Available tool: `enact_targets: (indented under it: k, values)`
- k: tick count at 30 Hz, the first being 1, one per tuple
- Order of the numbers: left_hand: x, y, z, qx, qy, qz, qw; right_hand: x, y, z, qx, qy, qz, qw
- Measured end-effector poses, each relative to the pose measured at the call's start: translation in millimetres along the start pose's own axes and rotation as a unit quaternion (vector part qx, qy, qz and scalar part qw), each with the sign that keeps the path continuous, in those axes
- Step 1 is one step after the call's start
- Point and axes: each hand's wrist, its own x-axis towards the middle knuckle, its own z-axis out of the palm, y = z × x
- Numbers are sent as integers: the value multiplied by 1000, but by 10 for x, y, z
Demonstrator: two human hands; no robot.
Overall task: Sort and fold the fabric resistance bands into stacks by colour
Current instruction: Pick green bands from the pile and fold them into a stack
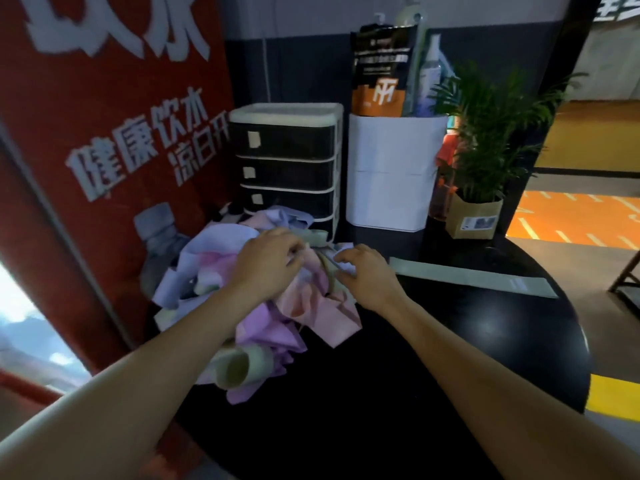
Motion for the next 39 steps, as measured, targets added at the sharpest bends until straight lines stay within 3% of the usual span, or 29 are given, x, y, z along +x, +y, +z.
enact_targets:
  k: [9,13,22,28,34,39]
  values:
    - [-815,-496,-334,-43,36,-57,997,-189,-819,177,71,-28,-118,990]
    - [-1143,-474,-408,-100,44,-88,990,-442,-1044,208,118,-96,-150,977]
    - [-1513,-581,-223,-198,27,-133,971,-791,-1102,268,80,-227,-144,960]
    - [-1494,-598,-225,-179,32,-104,978,-739,-1088,359,47,-117,-151,980]
    - [-1300,-475,-301,-263,49,-124,955,-394,-1079,96,170,-39,-77,982]
    - [-1053,-420,-288,-247,25,-61,967,-147,-956,-181,248,42,-9,968]
